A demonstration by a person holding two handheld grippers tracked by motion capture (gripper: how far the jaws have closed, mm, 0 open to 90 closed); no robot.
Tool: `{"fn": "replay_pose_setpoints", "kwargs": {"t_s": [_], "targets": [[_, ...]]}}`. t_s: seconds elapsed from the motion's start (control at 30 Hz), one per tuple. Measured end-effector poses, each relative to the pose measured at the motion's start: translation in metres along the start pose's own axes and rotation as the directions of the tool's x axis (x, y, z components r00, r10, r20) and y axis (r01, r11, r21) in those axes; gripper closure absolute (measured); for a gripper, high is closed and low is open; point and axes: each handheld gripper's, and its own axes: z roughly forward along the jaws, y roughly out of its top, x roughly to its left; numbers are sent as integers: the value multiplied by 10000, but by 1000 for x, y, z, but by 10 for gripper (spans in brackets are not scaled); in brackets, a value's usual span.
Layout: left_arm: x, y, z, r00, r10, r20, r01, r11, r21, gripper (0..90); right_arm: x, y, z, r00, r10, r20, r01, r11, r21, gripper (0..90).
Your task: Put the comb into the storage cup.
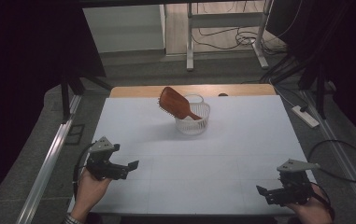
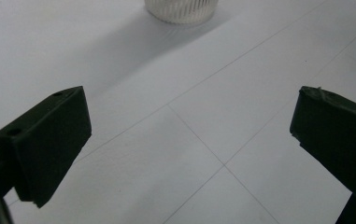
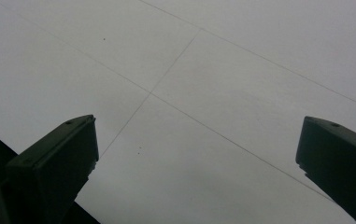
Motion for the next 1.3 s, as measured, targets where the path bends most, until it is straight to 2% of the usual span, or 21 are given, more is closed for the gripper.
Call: {"fn": "replay_pose_setpoints", "kwargs": {"t_s": [1.3], "targets": [[-4,-37,-30,9983,-523,-267,520,9986,-113,0,0,0,0,10000,-50,39,50,10000,32,0]]}}
